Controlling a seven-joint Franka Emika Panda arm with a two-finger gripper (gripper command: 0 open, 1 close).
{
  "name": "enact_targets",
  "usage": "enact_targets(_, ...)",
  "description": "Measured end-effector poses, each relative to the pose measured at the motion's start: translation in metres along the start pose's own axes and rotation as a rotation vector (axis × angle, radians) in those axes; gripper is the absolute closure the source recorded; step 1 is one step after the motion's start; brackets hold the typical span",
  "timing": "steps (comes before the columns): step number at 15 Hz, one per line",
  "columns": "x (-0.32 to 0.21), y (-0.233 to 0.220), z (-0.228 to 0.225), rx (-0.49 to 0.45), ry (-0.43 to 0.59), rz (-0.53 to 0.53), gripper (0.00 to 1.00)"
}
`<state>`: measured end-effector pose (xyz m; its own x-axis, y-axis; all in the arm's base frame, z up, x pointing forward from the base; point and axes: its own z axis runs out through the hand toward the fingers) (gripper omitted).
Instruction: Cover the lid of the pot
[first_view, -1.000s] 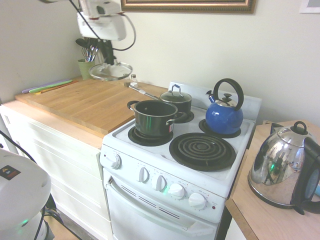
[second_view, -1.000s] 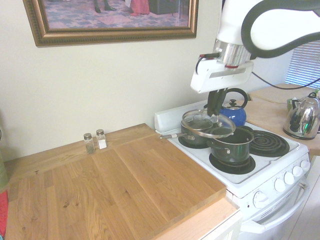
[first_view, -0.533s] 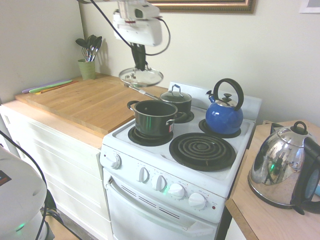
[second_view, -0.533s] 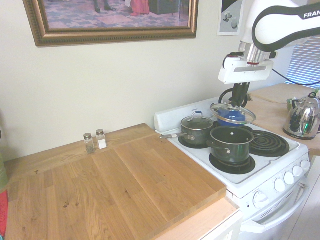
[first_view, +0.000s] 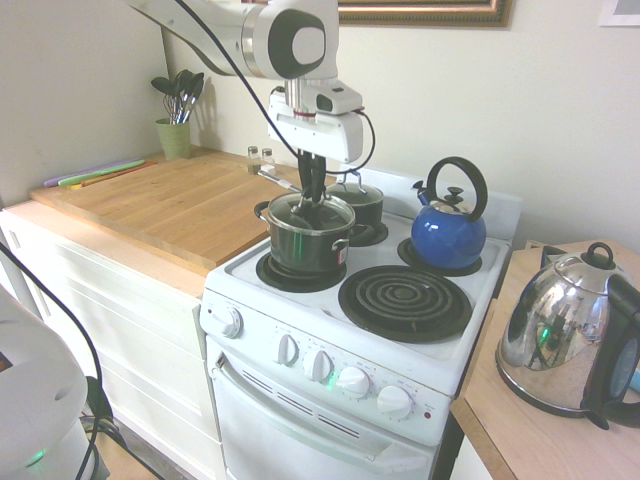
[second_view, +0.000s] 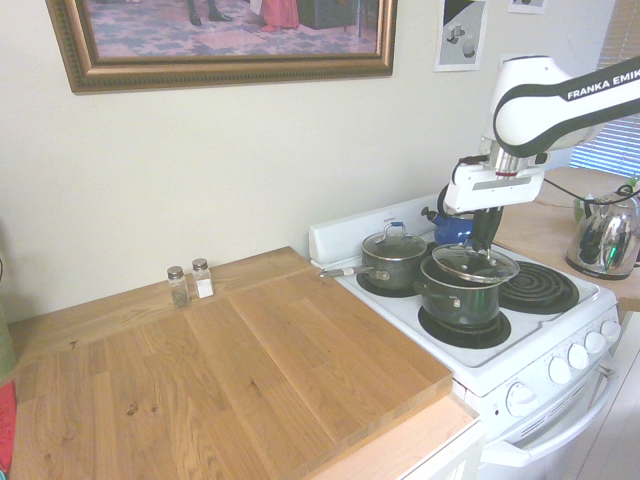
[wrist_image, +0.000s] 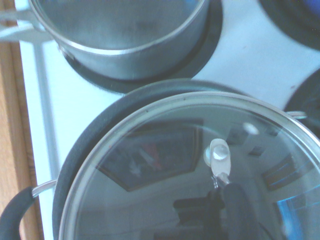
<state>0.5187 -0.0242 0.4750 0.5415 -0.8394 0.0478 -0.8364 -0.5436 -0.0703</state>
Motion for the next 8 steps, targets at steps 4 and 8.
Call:
enact_targets(4, -0.009, -0.013, 0.006, 0.021, 0.017, -0.030, 1.00)
enact_targets(8, -0.011, -0.017, 0.005, 0.032, 0.034, -0.042, 1.00)
